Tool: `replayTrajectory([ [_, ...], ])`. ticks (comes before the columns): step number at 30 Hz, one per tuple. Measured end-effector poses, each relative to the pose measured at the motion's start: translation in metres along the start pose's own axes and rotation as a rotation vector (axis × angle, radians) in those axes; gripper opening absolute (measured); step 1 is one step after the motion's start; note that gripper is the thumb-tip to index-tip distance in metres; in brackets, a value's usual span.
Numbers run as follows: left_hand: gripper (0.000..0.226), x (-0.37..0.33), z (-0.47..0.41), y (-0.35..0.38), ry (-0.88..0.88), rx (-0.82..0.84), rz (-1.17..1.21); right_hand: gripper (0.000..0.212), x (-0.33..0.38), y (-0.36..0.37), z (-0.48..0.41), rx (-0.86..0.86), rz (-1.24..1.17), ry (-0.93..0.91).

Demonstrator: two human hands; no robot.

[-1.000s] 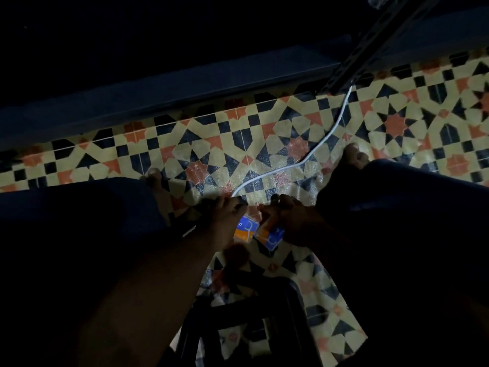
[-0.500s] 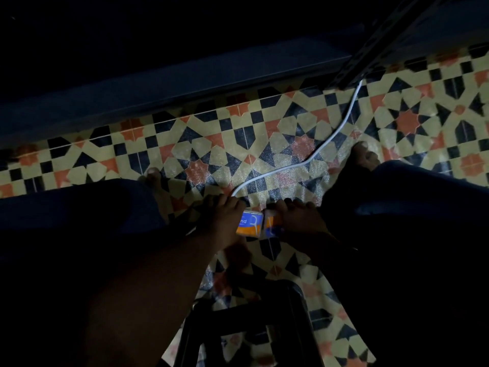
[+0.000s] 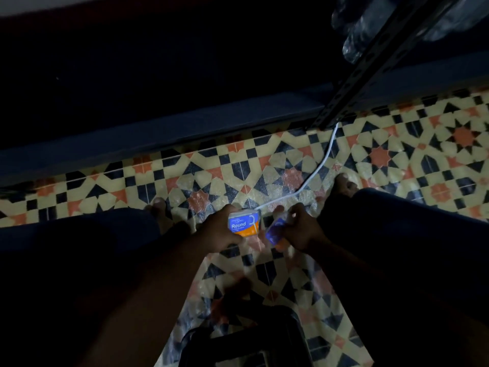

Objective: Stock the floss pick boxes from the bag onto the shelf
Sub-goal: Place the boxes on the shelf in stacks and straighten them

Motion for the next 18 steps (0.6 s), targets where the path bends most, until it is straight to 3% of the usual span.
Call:
replayTrajectory([
  [4,0.053,-0.028,0.010,-0.038,0.045,-0.124,0.116,0.053,0.020,-0.027,0.003,-0.013,-0.312,-0.074],
  [9,0.051,-0.087,0.030,-0.092,0.180,-0.270,0.159,0.030,0.094,-0.082,0.067,-0.134,-0.550,-0.247],
  [18,0.054,-0.203,0.097,-0.190,0.510,-0.584,0.149,0.032,0.183,-0.165,0.169,-0.344,-0.577,-0.601],
])
Point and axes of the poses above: each hand's wrist, its own z-axis away from the middle knuckle, its own y-axis out of the palm, x = y × z, the point moved 3 cm from there along -z, towards the middle knuckle, and after that the axes turned 6 degrees about y, right-handed, at the moved point
